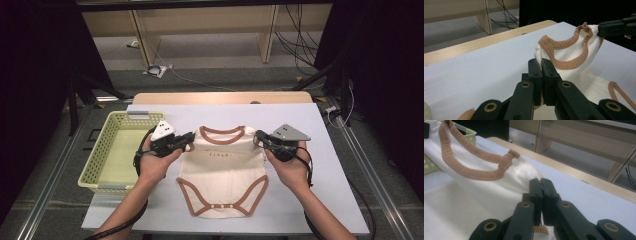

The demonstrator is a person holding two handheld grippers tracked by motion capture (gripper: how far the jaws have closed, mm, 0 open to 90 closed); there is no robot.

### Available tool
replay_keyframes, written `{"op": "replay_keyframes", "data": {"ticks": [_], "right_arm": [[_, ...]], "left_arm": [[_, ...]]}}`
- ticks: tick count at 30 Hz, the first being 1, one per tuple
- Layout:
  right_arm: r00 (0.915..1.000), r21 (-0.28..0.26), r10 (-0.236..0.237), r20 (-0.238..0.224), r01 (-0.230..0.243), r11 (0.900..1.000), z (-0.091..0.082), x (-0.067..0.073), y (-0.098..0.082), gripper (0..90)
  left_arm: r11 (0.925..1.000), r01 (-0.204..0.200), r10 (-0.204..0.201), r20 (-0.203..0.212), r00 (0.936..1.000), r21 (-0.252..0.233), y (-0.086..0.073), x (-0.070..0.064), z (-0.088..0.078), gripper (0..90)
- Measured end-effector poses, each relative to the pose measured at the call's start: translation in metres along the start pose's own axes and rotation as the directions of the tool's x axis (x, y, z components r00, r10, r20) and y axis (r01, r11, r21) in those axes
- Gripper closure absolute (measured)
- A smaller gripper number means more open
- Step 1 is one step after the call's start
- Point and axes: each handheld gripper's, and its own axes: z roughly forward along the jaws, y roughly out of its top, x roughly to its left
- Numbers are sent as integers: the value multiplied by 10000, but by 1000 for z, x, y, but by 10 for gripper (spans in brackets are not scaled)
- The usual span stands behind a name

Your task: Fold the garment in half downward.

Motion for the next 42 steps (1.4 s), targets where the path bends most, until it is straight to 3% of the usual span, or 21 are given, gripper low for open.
{"op": "replay_keyframes", "data": {"ticks": [42], "right_arm": [[9995,158,-166,-253,170,9997,-9,9,-9,886]], "left_arm": [[9995,-186,182,172,9997,269,-9,-5,-5,869]]}}
